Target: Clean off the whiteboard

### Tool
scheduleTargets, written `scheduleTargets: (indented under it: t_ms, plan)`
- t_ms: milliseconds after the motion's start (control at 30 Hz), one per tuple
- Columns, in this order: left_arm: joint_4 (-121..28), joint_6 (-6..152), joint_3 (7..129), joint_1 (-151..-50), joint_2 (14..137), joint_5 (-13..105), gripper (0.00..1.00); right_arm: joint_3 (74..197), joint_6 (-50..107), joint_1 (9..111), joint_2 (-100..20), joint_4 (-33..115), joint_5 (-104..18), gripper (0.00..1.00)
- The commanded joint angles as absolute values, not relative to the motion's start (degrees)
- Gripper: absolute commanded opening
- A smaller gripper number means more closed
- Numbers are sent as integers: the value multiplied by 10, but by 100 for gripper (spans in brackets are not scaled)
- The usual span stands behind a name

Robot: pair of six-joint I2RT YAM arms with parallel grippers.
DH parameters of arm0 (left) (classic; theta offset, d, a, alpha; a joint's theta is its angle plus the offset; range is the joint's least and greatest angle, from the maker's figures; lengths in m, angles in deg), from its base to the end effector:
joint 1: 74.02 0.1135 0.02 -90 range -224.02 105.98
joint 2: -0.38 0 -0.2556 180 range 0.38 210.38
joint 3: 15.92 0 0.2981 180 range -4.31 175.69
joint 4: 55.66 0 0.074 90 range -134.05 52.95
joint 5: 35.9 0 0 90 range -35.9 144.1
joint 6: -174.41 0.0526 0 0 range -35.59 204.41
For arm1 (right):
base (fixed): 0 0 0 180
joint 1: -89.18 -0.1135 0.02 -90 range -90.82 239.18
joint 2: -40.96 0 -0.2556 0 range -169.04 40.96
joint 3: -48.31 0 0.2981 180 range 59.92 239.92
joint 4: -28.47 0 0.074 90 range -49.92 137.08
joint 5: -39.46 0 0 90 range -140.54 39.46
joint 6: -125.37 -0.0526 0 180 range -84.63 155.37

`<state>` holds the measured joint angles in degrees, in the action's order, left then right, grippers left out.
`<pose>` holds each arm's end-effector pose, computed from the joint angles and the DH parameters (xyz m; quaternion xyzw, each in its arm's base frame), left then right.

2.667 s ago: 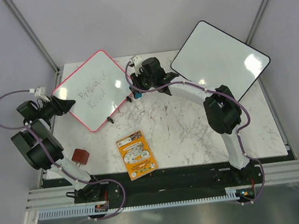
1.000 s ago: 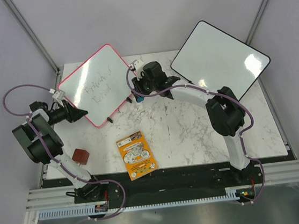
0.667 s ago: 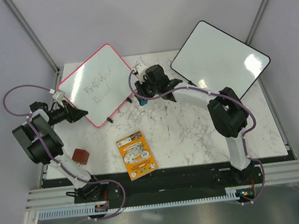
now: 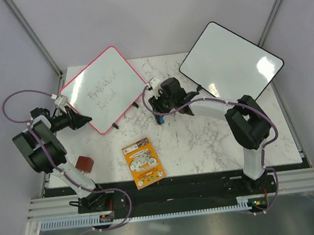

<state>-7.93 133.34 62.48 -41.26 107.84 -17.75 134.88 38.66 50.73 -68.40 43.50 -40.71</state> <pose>0.3449 0.1625 0.1245 0.1800 0.7869 -0.3800 0.4516 0.3695 0.3049 0.1620 -0.3540 0.8227 0.2057 0.3945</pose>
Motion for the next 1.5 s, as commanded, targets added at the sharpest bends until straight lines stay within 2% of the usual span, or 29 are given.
scheduleTargets:
  t_ms: [0, 300, 533, 600, 633, 667, 833, 933, 1033, 1200, 1300, 1467]
  plan:
    - [-108, 1386, 616, -411, 1060, -110, 25, 1338, 398, 508, -649, 404, -429, 58]
    - [-114, 1385, 613, -407, 1055, -101, 26, 1292, 390, 530, -598, 351, -403, 77]
    - [-114, 1388, 612, -404, 1058, -98, 26, 1232, 364, 636, -519, 351, -388, 86]
    - [-113, 1389, 613, -404, 1058, -99, 26, 1211, 380, 656, -484, 353, -378, 90]
    - [-114, 1386, 613, -404, 1060, -101, 26, 1194, 387, 668, -475, 357, -386, 98]
    - [-114, 1386, 613, -404, 1060, -101, 26, 1186, 392, 671, -455, 356, -404, 98]
    - [-114, 1386, 613, -404, 1059, -107, 26, 1110, 346, 670, -421, 247, -779, 98]
    - [-114, 1384, 613, -404, 1059, -106, 26, 1054, 441, 670, -427, 153, -907, 98]
    - [-114, 1382, 613, -404, 1057, -103, 26, 999, 469, 671, -444, 79, -958, 98]
    - [-114, 1382, 611, -404, 1054, -90, 26, 871, 430, 677, -374, -62, -926, 98]
    - [-113, 1381, 611, -404, 1052, -87, 26, 826, 413, 692, -340, -74, -848, 98]
    - [-111, 1381, 608, -404, 1046, -88, 26, 797, 411, 738, -355, -90, -720, 98]
